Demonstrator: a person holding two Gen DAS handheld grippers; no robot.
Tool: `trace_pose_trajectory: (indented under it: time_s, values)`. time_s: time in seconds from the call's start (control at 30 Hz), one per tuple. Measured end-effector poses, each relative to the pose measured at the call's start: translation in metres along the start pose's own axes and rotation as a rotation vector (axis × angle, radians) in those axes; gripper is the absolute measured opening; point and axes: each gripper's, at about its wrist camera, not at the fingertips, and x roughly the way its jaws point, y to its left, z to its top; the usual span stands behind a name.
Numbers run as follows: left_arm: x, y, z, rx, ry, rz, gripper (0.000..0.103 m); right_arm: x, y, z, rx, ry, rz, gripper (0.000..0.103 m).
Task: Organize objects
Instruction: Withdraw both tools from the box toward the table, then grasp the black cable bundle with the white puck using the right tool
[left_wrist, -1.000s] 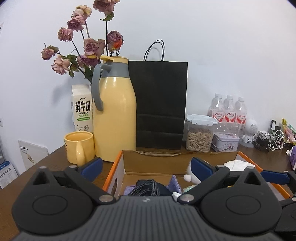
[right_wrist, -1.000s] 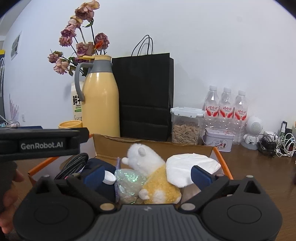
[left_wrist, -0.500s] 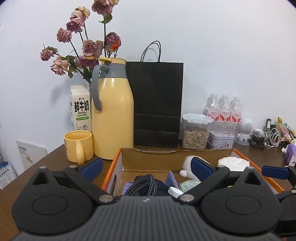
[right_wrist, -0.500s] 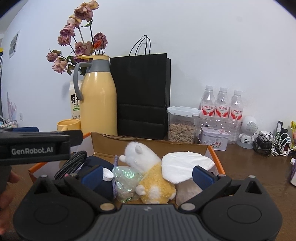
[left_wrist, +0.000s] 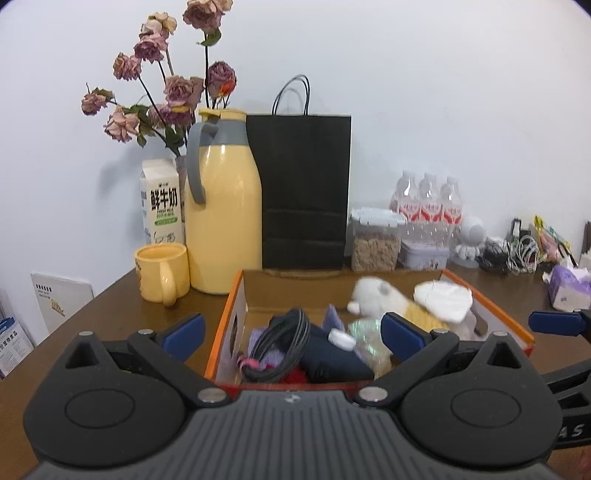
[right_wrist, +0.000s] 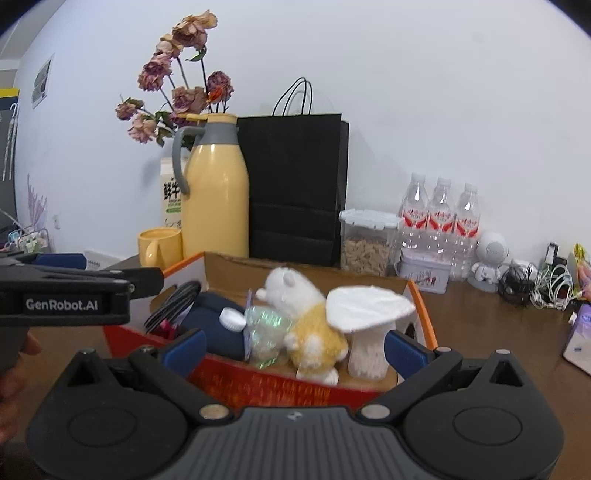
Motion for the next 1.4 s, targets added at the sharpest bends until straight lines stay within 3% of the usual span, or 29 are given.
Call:
trace_pose_trajectory:
  time_s: [0.23, 0.67, 0.87, 0.93, 0.97, 1.03, 1.4]
  values:
    - [-0.014, 0.005, -0.024, 0.032, 0.098, -0.006, 0.103, -0.025, -0.002, -0.023, 0.018, 0.080, 0.011, 0.103]
    - [-0.045, 0.007, -0.054, 0.066, 0.197, -0.029, 0.103, -0.052, 0.004, -0.067, 0.054, 0.205, 0.097, 0.099]
    - [-0.055, 0.013, -0.062, 0.053, 0.221, -0.009, 0.103, -0.039, 0.014, -0.068, 0.077, 0.236, 0.155, 0.089]
    - [-0.058, 0.016, -0.063, 0.047, 0.225, -0.002, 0.103, -0.032, 0.016, -0.067, 0.092, 0.250, 0.174, 0.072]
    - [-0.060, 0.016, -0.064, 0.047, 0.227, -0.002, 0.103, -0.029, 0.017, -0.069, 0.099, 0.260, 0.180, 0.069]
    - [-0.062, 0.016, -0.065, 0.051, 0.232, -0.004, 0.103, -0.023, 0.013, -0.072, 0.138, 0.287, 0.203, 0.048]
    - [-0.053, -0.022, -0.084, 0.095, 0.294, -0.087, 0.103, -0.031, -0.010, -0.082, 0.282, 0.275, 0.240, 0.045]
